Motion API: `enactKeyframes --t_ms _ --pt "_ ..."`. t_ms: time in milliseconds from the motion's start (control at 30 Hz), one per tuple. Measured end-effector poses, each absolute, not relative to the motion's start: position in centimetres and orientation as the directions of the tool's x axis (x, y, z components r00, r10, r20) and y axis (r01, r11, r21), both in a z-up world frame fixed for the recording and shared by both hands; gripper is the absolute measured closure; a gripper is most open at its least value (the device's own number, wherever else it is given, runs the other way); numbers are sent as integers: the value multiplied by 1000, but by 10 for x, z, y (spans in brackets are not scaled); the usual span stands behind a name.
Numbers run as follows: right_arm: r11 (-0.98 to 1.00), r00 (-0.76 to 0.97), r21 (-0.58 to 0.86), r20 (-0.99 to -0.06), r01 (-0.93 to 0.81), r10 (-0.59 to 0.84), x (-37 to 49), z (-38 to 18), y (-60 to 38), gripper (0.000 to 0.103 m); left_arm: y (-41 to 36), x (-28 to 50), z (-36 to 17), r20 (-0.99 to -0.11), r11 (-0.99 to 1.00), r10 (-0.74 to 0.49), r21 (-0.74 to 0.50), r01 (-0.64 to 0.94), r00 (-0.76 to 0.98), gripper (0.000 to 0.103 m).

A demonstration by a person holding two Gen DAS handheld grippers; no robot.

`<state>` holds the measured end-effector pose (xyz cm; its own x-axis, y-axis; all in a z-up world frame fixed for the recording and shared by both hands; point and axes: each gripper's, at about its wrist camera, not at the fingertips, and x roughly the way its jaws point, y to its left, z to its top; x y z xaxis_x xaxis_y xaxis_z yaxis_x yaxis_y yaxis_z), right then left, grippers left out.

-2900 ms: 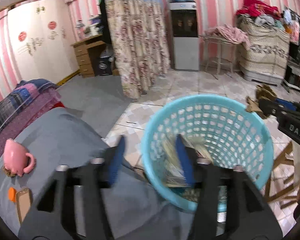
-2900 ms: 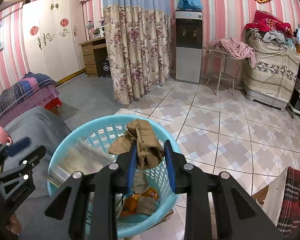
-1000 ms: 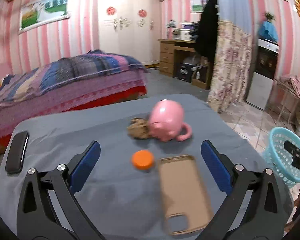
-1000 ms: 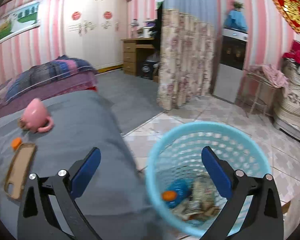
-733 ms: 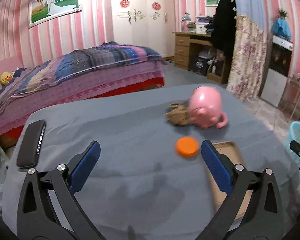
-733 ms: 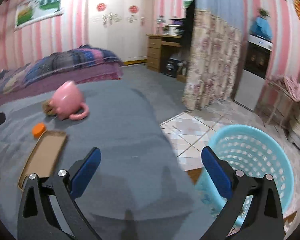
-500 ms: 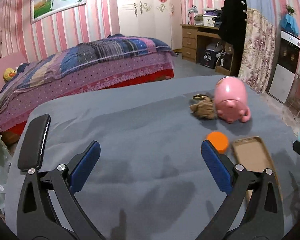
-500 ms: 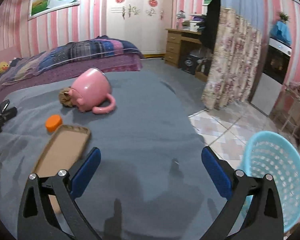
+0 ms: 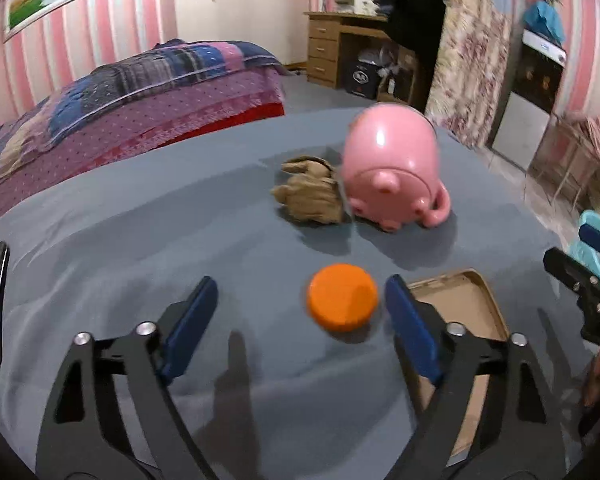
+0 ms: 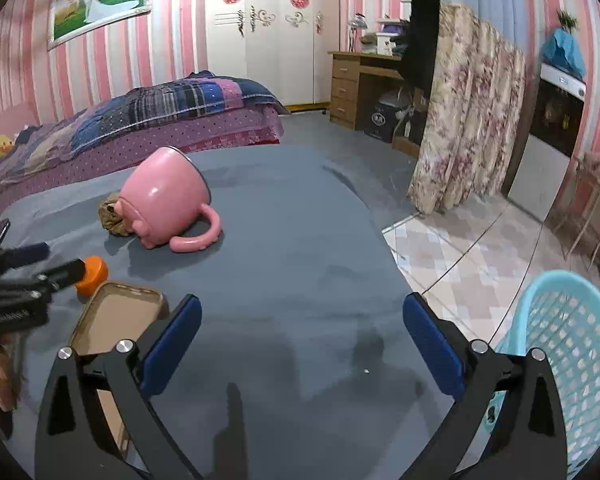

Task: Collect trash
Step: 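Grasp the orange cap with the left tool while the right tool grasps the brown glove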

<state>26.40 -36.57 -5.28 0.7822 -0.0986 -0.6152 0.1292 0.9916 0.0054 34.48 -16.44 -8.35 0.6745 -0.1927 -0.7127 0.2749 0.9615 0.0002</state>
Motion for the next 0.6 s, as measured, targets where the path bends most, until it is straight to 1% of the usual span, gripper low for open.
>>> enactKeyframes --t_ms 33,100,167,233,267,300,333,367,433,467,600 --pt "991 782 13 -616 133 -97 265 -53 -368 5 -166 347 -86 -720 962 -192 -4 273 666 26" --pt "991 784 24 -614 134 -91 263 -53 -371 5 -163 352 -90 -736 961 -216 -45 273 641 33" --pt "991 785 22 -613 135 -94 262 -55 -372 5 -160 355 -94 -750 957 -246 -87 277 614 33" --pt "991 784 16 -613 135 -97 262 -56 -372 5 -161 353 -94 -750 956 -246 -82 283 614 35" --pt "991 784 14 -613 136 -99 262 -56 -372 5 -165 350 -94 -751 953 -247 -72 296 612 37" --pt "990 782 7 -614 138 -105 262 -57 -370 5 -166 350 -96 -757 949 -251 -69 307 603 45" --pt "990 781 2 -616 138 -108 262 -56 -370 5 -168 349 -98 -767 946 -250 -63 319 591 49" --pt "991 779 -4 -618 137 -110 263 -56 -369 5 -170 349 -99 -769 945 -246 -57 321 590 51" --pt "991 776 -14 -620 134 -114 263 -55 -364 5 -168 347 -98 -762 937 -282 -86 340 583 61" --pt "991 776 -17 -620 133 -115 263 -54 -361 5 -167 346 -97 -761 930 -301 -102 352 575 64" --pt "994 778 3 -623 111 -84 265 -49 -343 5 -150 333 -87 -738 916 -345 -130 379 581 64"
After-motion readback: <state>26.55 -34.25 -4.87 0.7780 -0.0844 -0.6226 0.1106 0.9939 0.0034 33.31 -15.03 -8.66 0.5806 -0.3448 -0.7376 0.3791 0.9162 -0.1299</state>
